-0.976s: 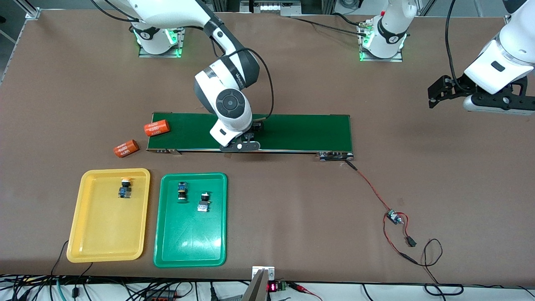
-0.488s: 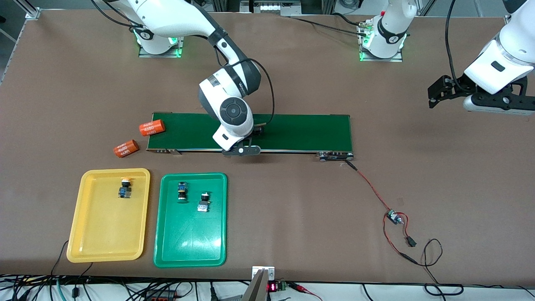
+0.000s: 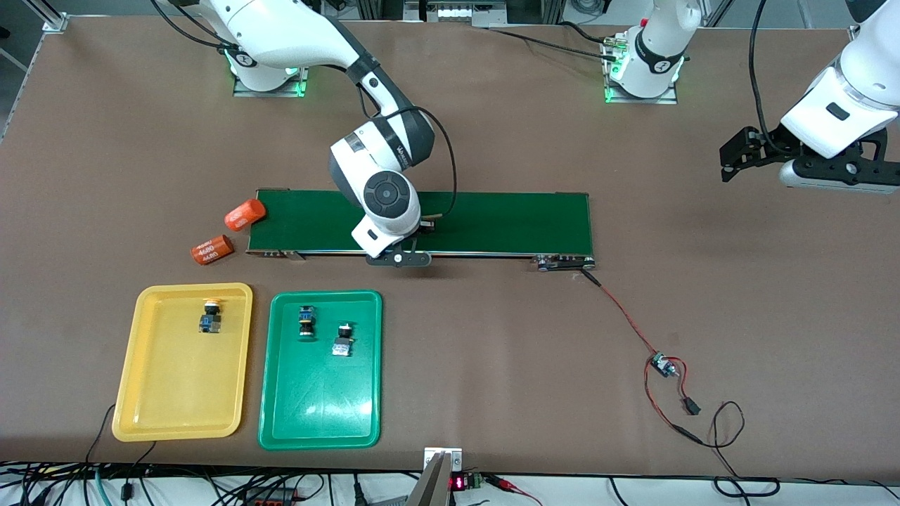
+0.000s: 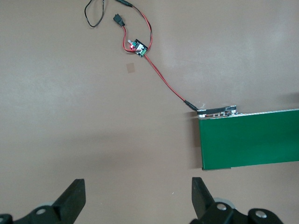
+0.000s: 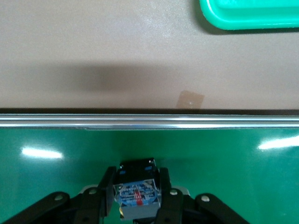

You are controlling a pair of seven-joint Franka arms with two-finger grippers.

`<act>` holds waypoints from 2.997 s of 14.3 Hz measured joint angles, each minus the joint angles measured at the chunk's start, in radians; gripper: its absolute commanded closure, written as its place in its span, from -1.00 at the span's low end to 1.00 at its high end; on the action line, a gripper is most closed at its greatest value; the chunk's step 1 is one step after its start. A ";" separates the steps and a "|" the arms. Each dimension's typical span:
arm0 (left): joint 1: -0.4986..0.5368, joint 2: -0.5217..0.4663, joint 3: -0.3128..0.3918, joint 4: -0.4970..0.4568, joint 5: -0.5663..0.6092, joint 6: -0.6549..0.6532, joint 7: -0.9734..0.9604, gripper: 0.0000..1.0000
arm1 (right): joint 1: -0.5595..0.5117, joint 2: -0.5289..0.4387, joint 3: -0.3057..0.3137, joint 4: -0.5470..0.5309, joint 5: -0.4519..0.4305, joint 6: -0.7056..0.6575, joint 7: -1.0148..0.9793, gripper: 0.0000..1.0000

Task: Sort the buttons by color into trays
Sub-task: 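Grasp the yellow-cap button on the belt with the right gripper, then carry the yellow-cap button with the right gripper over the yellow tray, then lower the button into the yellow tray and open the right gripper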

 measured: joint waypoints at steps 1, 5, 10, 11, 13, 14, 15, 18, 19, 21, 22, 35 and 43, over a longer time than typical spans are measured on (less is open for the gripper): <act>0.000 0.000 0.000 0.000 0.000 0.000 0.000 -1.00 | 0.000 0.000 0.000 0.001 0.000 0.000 0.000 1.00; 0.000 0.000 0.000 0.000 0.000 0.000 0.000 -1.00 | -0.022 -0.008 -0.005 0.017 0.000 0.008 0.000 1.00; 0.000 0.000 0.000 0.000 0.000 0.000 0.000 -1.00 | -0.186 -0.054 -0.015 0.067 0.000 0.016 -0.009 1.00; 0.000 0.000 0.000 0.000 0.000 0.000 0.000 -1.00 | -0.230 -0.058 -0.016 0.079 0.000 0.016 -0.024 1.00; 0.000 0.000 0.000 0.000 0.000 0.000 0.000 -1.00 | -0.317 -0.059 -0.018 0.092 -0.001 0.014 -0.117 1.00; 0.000 0.000 0.000 0.000 0.000 0.000 0.000 -1.00 | -0.364 -0.059 -0.019 0.092 -0.001 0.014 -0.189 1.00; 0.000 0.000 0.000 0.000 0.000 0.000 0.000 -1.00 | -0.417 -0.058 -0.020 0.092 -0.002 0.009 -0.279 1.00; 0.000 0.000 0.000 0.000 0.000 0.000 0.000 -1.00 | -0.554 -0.056 -0.020 0.092 -0.011 -0.027 -0.569 1.00; 0.000 0.000 0.000 0.000 0.000 0.000 0.000 -1.00 | -0.589 -0.054 -0.020 0.092 -0.030 -0.030 -0.652 1.00; 0.000 0.000 0.000 0.000 0.000 0.000 0.000 -1.00 | -0.637 -0.047 -0.020 0.092 -0.078 -0.027 -0.787 1.00; 0.000 0.000 0.000 0.000 0.000 0.000 0.000 -1.00 | -0.654 -0.040 -0.020 0.092 -0.093 -0.019 -0.831 1.00; 0.000 0.000 0.000 0.001 0.000 0.000 0.000 -1.00 | -0.769 0.176 -0.021 0.092 -0.108 0.455 -1.069 -1.00; 0.000 0.000 0.000 0.001 0.000 0.000 0.000 -1.00 | -0.764 0.088 -0.007 0.156 -0.098 0.116 -0.902 -1.00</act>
